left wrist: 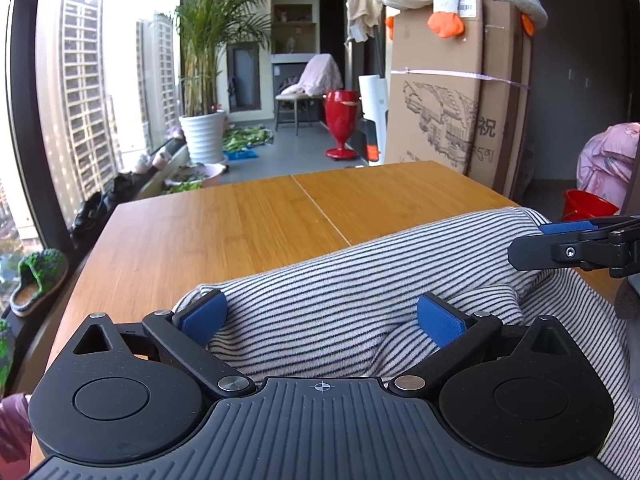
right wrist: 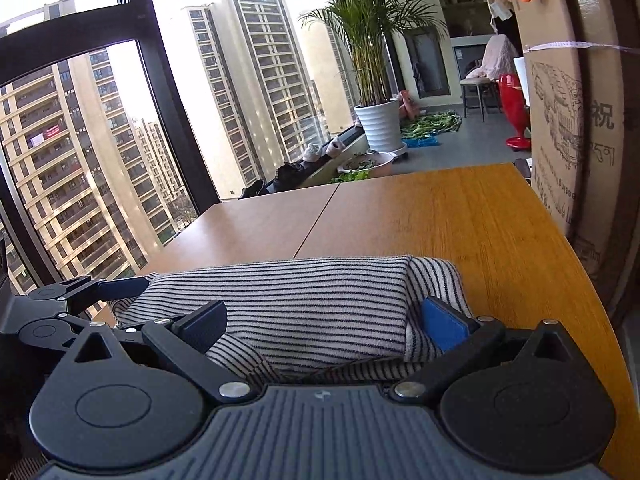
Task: Fold clothes
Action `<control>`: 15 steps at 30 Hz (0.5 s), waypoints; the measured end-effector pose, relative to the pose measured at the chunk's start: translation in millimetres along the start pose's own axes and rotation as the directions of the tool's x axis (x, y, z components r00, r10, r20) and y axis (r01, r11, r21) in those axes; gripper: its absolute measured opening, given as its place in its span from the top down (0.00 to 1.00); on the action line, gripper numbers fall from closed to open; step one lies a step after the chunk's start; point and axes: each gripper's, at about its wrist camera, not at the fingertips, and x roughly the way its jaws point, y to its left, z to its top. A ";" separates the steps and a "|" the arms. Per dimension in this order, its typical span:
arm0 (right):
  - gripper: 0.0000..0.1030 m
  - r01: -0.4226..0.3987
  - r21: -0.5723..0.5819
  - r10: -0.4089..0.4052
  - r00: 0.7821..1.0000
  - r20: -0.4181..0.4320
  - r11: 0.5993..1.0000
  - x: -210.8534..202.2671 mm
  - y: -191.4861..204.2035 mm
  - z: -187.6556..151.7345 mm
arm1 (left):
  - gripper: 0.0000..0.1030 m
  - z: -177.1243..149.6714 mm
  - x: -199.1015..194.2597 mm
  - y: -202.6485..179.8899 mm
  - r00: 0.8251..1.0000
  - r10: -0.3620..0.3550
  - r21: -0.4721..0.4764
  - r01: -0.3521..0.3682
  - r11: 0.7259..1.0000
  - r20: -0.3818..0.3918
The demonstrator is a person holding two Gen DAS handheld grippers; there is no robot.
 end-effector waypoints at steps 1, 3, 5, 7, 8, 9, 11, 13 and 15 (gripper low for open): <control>0.00 0.001 -0.007 -0.001 1.000 -0.002 1.000 0.4 0.7 0.4 | 0.00 0.3 -1.9 2.0 1.000 -0.008 -0.016 0.008 1.000 0.008; 0.00 0.005 -0.020 -0.005 1.000 -0.004 1.000 0.9 2.4 1.0 | 0.00 1.7 -10.5 8.9 0.999 -0.032 -0.078 0.035 0.996 0.034; 0.00 0.004 -0.033 -0.004 1.000 -0.002 0.999 -0.4 3.2 1.0 | 0.00 3.9 -20.5 18.0 0.996 -0.059 -0.159 0.068 0.985 0.061; 0.00 0.000 -0.056 -0.001 1.000 -0.007 0.998 -1.7 4.3 4.0 | 0.00 6.1 -28.4 27.4 0.994 -0.082 -0.234 0.098 0.967 0.077; 0.05 0.004 -0.086 -0.006 1.000 -0.013 0.996 -2.2 7.2 8.2 | 0.00 6.6 -26.4 29.8 0.995 -0.084 -0.238 0.096 0.966 0.057; 0.22 0.008 -0.132 -0.010 1.000 -0.017 0.991 -3.5 11.6 14.2 | 0.00 6.4 -23.1 30.9 0.996 -0.080 -0.232 0.085 0.969 0.034; 0.42 0.006 -0.228 -0.010 1.000 -0.017 0.974 -6.9 20.8 29.3 | 0.00 3.8 -13.7 27.7 0.999 -0.047 -0.178 0.044 0.983 -0.017; 0.46 -0.053 -0.312 0.042 0.998 -0.039 0.949 -6.6 29.9 47.2 | 0.00 1.7 -10.1 22.7 0.999 -0.034 -0.132 0.030 0.991 -0.029; 0.46 -0.104 -0.393 0.082 0.994 -0.072 0.914 3.0 41.4 61.1 | 0.00 -1.2 -9.7 24.7 0.999 -0.047 -0.130 0.044 0.991 -0.023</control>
